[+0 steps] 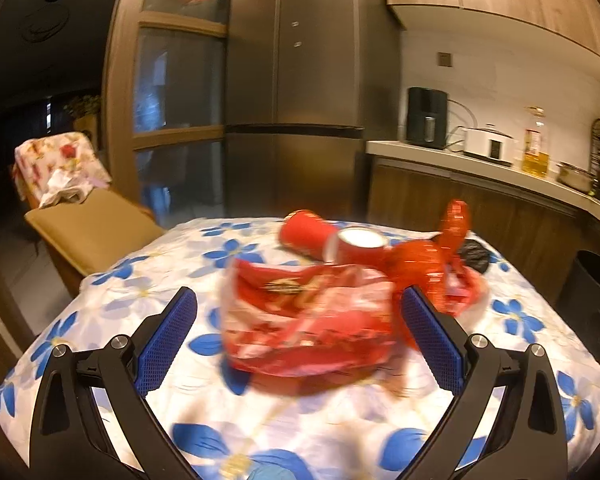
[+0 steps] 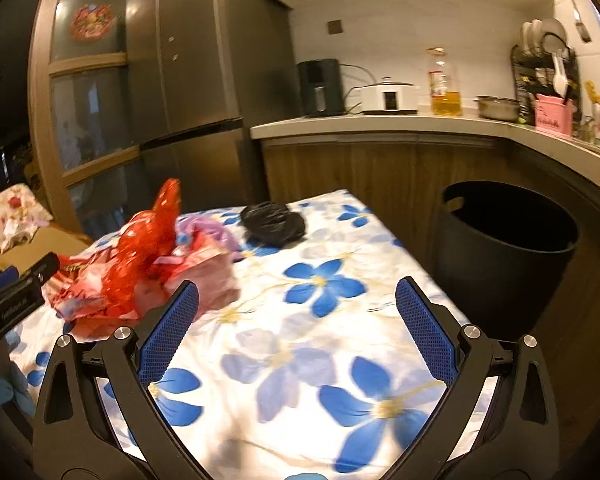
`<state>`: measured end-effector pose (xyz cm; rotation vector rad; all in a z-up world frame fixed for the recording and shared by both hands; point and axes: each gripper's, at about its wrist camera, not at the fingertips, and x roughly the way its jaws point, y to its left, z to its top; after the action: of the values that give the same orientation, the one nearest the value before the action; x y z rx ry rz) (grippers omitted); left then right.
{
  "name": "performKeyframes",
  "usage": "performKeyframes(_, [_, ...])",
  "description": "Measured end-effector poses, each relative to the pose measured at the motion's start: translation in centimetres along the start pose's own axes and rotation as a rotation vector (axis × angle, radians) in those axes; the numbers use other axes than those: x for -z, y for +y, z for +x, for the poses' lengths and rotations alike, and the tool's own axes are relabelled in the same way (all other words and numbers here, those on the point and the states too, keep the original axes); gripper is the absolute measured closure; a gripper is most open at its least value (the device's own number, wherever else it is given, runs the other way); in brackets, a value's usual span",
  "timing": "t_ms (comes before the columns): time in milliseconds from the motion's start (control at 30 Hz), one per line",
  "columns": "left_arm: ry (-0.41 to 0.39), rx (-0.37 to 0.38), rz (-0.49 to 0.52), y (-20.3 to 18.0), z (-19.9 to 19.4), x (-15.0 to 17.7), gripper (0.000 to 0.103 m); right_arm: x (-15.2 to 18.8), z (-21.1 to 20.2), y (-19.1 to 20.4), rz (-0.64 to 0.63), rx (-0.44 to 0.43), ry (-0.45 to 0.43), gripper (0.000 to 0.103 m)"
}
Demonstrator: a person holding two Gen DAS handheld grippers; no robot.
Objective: Collect trash
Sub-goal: 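Move both tools back to the red bags on the table and grasp one with the left tool, then grasp the red plastic bag with the right tool and lift it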
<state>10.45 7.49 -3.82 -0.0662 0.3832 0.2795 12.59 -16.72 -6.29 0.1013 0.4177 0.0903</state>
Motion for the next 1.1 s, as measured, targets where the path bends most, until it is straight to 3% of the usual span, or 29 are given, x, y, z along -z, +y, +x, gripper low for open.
performKeyframes(133, [0.03,-0.012,-0.026,1.9,1.2,-0.1,0.006,0.5,1.0,2.2,-0.044,-0.031,0.008,0.007])
performKeyframes(333, [0.122,0.052,-0.093,4.0,3.6,0.2,0.013,0.9,2.1,4.8,-0.09,-0.077,0.023,0.01])
performKeyframes(400, [0.139,0.061,-0.097,4.4,4.0,0.5,0.022,0.9,2.4,5.7,-0.105,-0.09,0.024,0.01])
performKeyframes(467, [0.171,0.083,-0.109,4.6,4.6,0.7,0.041,0.9,2.8,6.4,-0.114,-0.103,0.025,0.012])
performKeyframes(500, [0.181,0.089,-0.113,4.6,4.8,0.8,0.045,1.0,2.9,6.7,-0.115,-0.109,0.026,0.013])
performKeyframes(567, [0.2,0.096,-0.117,4.7,5.1,0.9,0.066,1.0,3.3,7.3,-0.119,-0.125,0.033,0.015])
performKeyframes(733, [0.219,0.111,-0.097,4.3,5.3,1.2,0.095,1.1,3.8,8.7,-0.137,-0.155,0.041,0.022])
performKeyframes(867, [0.189,0.112,-0.113,4.6,4.1,1.2,0.101,1.1,4.1,9.7,-0.151,-0.189,0.054,0.033])
performKeyframes(1100, [0.094,0.04,-0.164,6.4,0.7,0.7,0.101,1.1,4.9,11.3,-0.154,-0.248,0.074,0.046])
